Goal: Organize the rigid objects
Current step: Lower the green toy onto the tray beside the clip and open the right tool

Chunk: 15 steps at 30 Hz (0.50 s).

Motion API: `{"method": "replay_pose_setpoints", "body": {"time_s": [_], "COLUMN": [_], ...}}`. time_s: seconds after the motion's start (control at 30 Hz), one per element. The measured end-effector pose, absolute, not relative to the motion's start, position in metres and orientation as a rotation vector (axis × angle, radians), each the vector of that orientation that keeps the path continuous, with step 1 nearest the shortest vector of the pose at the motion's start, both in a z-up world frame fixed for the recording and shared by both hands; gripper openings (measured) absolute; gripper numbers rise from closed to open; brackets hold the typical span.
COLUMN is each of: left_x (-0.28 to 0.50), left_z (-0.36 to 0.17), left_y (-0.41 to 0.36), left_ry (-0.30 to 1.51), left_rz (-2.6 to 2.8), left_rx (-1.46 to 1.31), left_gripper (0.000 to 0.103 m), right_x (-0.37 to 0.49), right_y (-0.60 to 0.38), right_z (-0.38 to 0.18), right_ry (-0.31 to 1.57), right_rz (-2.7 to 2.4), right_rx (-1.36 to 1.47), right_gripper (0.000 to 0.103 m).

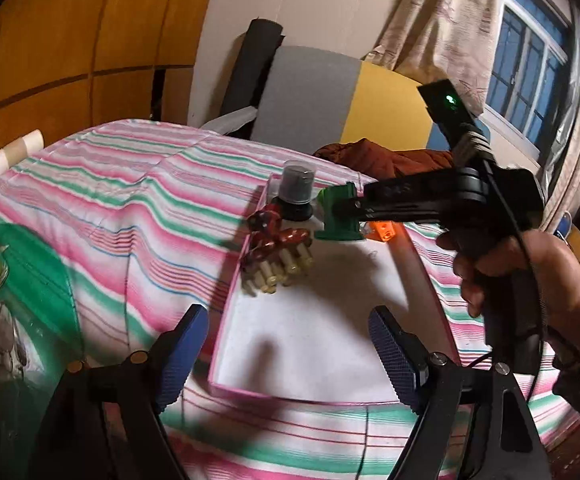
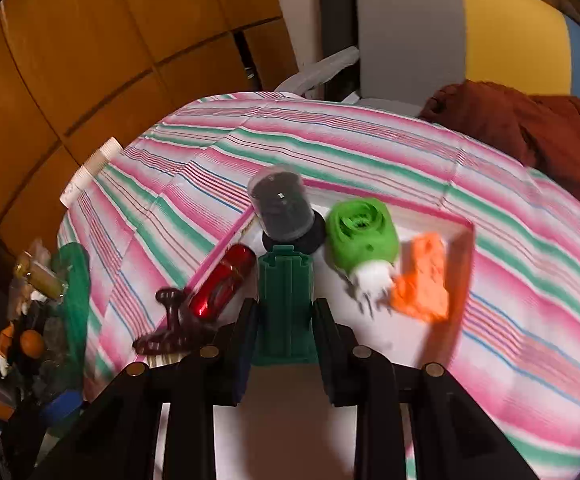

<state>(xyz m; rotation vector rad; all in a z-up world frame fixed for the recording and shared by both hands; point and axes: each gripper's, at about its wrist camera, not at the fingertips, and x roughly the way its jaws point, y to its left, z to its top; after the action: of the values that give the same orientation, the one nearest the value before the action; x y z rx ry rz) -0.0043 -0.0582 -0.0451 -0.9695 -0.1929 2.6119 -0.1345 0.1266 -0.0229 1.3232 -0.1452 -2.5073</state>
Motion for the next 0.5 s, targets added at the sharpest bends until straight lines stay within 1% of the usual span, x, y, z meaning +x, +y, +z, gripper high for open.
{"method": "replay_pose_setpoints", "body": {"time_s": [0.13,0.23,0.5], "left_x": [-0.005,-0.006,-0.001], "left_z": [-0.046,-0.046,-0.045], "left_y": [-0.062,-0.061,-0.049], "left_ry": [-0.218,-0.219,-0.207], "left_rz": [2.614,2.615,2.602], "left_rx": [-0.98,-0.979,-0.971], "left_gripper": [0.083,0.086,0.088], "right_x": [-0.146,-0.148,-0.12], "right_y": [0.119,0.12,0.138], "right_z": [-0.026,-0.031,-0.035], "right_ry": [-0.083,-0.045,-0.131], "right_rz": [-2.531,-2.529,-2.455], "right_rx": [1.328,1.359,1.395], "right_gripper": [0.028,0.031,0.032]}}
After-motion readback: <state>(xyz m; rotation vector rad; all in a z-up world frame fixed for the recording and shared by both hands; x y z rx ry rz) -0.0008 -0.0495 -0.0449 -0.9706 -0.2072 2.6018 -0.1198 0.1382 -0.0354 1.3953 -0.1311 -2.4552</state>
